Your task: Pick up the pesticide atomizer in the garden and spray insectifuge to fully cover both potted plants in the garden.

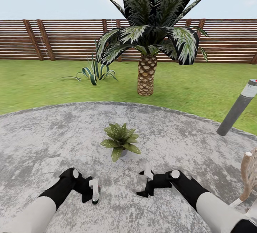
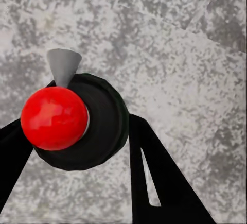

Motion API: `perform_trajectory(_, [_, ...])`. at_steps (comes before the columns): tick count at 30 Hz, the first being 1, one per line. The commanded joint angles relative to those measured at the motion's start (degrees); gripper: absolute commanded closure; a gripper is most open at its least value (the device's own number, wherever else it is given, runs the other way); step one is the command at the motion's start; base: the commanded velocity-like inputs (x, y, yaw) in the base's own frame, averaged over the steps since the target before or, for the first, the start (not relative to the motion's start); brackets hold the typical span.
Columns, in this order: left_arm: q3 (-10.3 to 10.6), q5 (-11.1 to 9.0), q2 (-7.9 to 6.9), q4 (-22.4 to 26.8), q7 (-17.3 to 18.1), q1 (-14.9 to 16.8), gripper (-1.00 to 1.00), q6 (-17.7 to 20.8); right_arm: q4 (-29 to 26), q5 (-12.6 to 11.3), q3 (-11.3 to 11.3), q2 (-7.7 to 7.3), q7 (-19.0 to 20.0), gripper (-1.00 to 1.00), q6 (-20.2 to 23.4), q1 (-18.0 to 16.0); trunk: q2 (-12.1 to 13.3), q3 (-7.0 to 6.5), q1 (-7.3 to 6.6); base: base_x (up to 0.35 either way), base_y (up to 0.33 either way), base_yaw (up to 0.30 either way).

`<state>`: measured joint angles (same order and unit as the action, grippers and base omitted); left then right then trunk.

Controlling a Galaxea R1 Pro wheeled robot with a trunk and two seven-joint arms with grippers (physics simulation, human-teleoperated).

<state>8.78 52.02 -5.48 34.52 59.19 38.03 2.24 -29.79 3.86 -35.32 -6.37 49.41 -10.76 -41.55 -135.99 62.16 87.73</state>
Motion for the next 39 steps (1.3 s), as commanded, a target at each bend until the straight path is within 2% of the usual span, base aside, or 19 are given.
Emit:
perform_trajectory(1, [-1.6, -0.5, -1.01, 0.0, -2.8, -0.3, 1.00, 0.3, 3.8, 0.3, -0.2, -0.08, -3.3, -1.00, -0.5, 0.0, 0.0, 0.05, -0.01, 0.000, 0.000, 0.000])
perform_trajectory(2, [-3.4, -0.8, -1.49, -0.2, -4.9, -0.5, 1.00, 0.3, 6.5, 0.3, -0.2, -0.10, -5.8, -1.00, -0.6, 0.0, 0.0, 0.05, -0.01, 0.000, 0.000, 0.000])
perform_trajectory(3, [-6.4, -1.6, -1.79, -1.0, -7.2, -0.9, 1.00, 0.3, 9.5, 0.2, -0.2, -0.08, -8.9, -1.00, -0.8, 0.0, 0.0, 0.05, -0.01, 0.000, 0.000, 0.000])
perform_trajectory(4, [-11.8, -3.1, -2.08, -2.9, -10.3, -1.5, 1.00, 0.3, 13.6, 0.1, -0.2, -0.02, -13.4, -1.00, -1.4, 0.0, 0.0, 0.05, -0.01, 0.000, 0.000, 0.000])
perform_trajectory(5, [-16.0, -4.3, -2.28, -4.4, -12.5, -2.0, 1.00, 0.2, 16.1, 0.0, -0.2, 0.08, -16.2, -1.00, -2.0, 0.1, 0.0, 0.05, -0.01, 0.000, 0.000, 0.000])
perform_trajectory(6, [-23.0, -6.0, -2.64, -6.7, -15.7, -3.0, 1.00, -0.1, 19.5, -0.2, -0.1, 0.23, -20.6, -1.00, -3.3, 0.1, 0.0, 0.05, -0.01, 0.000, 0.000, 0.000])
perform_trajectory(8, [-31.8, -7.2, -3.29, -8.9, -19.7, -5.0, 1.00, -0.9, 23.1, -1.2, 0.0, 0.41, -27.0, -1.00, -5.6, 0.3, 0.0, 0.05, -0.01, 0.000, 0.000, 0.000])
perform_trajectory(9, [-37.0, -7.7, -3.60, -9.7, -22.5, -6.5, 1.00, -2.5, 25.1, -3.3, 0.1, 0.56, -31.8, -1.00, -7.2, 1.0, 0.0, 0.05, -0.01, 0.000, 0.000, 0.000])
perform_trajectory(10, [-40.8, -8.0, -3.76, -10.1, -25.1, -8.0, 1.00, -4.9, 26.3, -6.9, 0.1, 0.76, -36.2, -1.00, -8.4, 2.4, 0.0, 0.05, -0.01, 0.000, 0.000, 0.000])
perform_trajectory(11, [-43.0, -8.2, -3.82, -10.3, -26.8, -8.9, 1.00, -6.6, 26.8, -9.9, 0.1, 0.91, -38.8, -1.00, -8.9, 3.5, 0.0, 0.05, -0.01, 0.000, 0.000, 0.000])
perform_trajectory(13, [-49.1, -9.2, -3.54, -10.6, -32.2, -11.5, 1.00, -10.4, 27.5, -19.1, 0.2, 1.11, -45.1, -1.00, -10.0, 6.9, 0.0, 0.05, -0.01, 0.000, 0.000, 0.000])
perform_trajectory(15, [-53.6, -10.1, -3.38, -11.4, -36.7, -12.8, 1.00, -11.9, 27.7, -24.3, 0.2, 1.12, -47.9, -1.00, -12.6, 9.8, 0.0, 0.05, -0.01, 0.000, 0.000, 0.000])
perform_trajectory(17, [-56.8, -10.9, -3.36, -14.0, -39.9, -13.7, 1.00, -14.4, 27.9, -26.9, 0.2, 1.10, -49.8, -1.00, -17.4, 12.2, 0.0, 0.05, -0.01, 0.000, 0.000, 0.000])
perform_trajectory(19, [-58.5, -11.4, -3.41, -16.5, -42.6, -14.5, 1.00, -17.9, 27.9, -27.9, 0.2, 1.10, -52.7, -1.00, -21.1, 14.4, 0.0, 0.05, -0.01, 0.000, 0.000, 0.000])
perform_trajectory(21, [-59.3, -11.9, -3.49, -18.7, -46.2, -15.4, 1.00, -20.2, 27.9, -28.3, 0.2, 1.11, -55.2, -1.00, -22.5, 15.4, 0.0, 0.05, -0.01, 0.000, 0.000, 0.000])
perform_trajectory(23, [-59.6, -12.4, -3.41, -20.2, -49.6, -15.8, 1.00, -21.1, 27.9, -28.4, 0.1, 1.18, -56.2, -1.00, -22.9, 15.7, 0.0, 0.05, -0.01, 0.000, 0.000, 0.000])
perform_trajectory(25, [-59.7, -12.6, -3.41, -21.1, -51.6, -16.1, 1.00, -21.4, 27.9, -28.5, 0.1, 1.25, -56.5, -1.00, -23.1, 15.9, 0.0, 0.05, -0.01, 0.000, 0.000, 0.000])
perform_trajectory(31, [-59.7, -12.7, -3.16, -22.3, -52.3, -16.4, 1.00, -21.5, 27.8, -28.4, 0.0, 1.45, -56.6, -1.00, -23.2, 16.1, 0.0, 0.05, -0.01, 0.000, 0.000, 0.000])
perform_trajectory(39, [-59.7, -12.4, -3.17, -22.9, -52.4, -16.4, 1.00, -21.6, 28.0, -28.0, 0.0, 2.88, -56.4, -1.00, -22.8, 16.3, 0.0, 0.05, -0.01, 0.000, 0.000, 0.000])
